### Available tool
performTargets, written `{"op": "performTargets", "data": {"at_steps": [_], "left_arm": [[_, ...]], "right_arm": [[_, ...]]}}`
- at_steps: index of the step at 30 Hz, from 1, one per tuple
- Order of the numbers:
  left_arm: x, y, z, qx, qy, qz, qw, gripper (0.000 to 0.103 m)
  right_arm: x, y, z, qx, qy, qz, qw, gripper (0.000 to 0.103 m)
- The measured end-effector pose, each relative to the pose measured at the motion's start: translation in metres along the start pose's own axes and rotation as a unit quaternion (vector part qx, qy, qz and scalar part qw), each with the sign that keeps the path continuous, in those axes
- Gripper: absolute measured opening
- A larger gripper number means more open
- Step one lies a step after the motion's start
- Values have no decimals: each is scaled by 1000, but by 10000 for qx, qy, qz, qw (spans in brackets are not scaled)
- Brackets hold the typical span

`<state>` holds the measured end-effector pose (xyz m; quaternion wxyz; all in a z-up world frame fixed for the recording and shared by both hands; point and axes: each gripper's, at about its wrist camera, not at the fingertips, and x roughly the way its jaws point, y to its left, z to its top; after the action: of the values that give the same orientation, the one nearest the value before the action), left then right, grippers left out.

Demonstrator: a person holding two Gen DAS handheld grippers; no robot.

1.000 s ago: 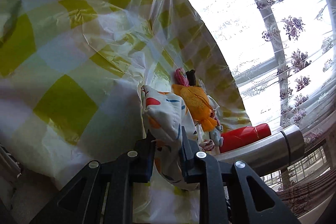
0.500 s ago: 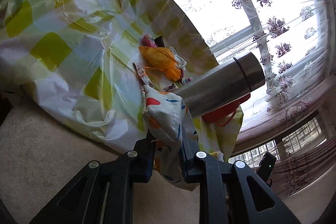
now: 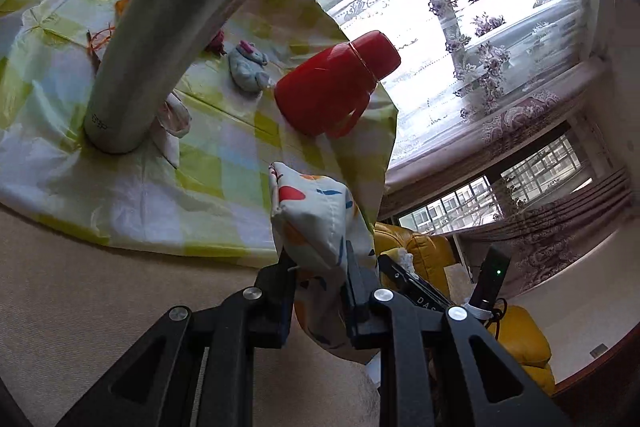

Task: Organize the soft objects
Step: 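Carry the sponge and floral cloth to the white box and open both tools, then grasp the blue plush pig with the right tool while the left tool grasps the orange mesh bag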

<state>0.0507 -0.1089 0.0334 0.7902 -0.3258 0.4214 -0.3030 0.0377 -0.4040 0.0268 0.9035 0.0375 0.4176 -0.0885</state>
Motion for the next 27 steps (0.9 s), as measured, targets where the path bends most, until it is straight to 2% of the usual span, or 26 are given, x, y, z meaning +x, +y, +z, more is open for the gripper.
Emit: {"op": "performTargets", "data": {"at_steps": [5, 9, 11, 12, 13, 17, 22, 27], "left_arm": [[47, -46, -19, 469, 555, -263, 9970, 21], [81, -72, -37, 739, 976, -346, 9919, 24], [95, -80, -45, 821, 1221, -355, 9885, 47], [99, -83, -48, 874, 1280, -323, 9874, 53], [100, -86, -49, 947, 1285, -288, 9868, 59], [95, -85, -49, 1057, 1213, -149, 9869, 60], [79, -67, -40, 866, 991, 87, 9913, 60], [43, -36, -24, 607, 559, 448, 9956, 60]], "right_arm": [[-8, -60, 0, 578, 5, -530, 9969, 66], [-14, -87, 0, 781, -9, -844, 9934, 68], [-14, -94, -1, 834, 28, -937, 9921, 70], [-12, -96, -1, 855, 63, -979, 9915, 75], [-11, -97, -2, 864, 90, -1018, 9910, 78], [-6, -97, -6, 837, 186, -1083, 9904, 80], [-2, -90, -10, 821, 253, -1003, 9912, 80], [1, -70, -9, 592, 178, -736, 9954, 80]]}}
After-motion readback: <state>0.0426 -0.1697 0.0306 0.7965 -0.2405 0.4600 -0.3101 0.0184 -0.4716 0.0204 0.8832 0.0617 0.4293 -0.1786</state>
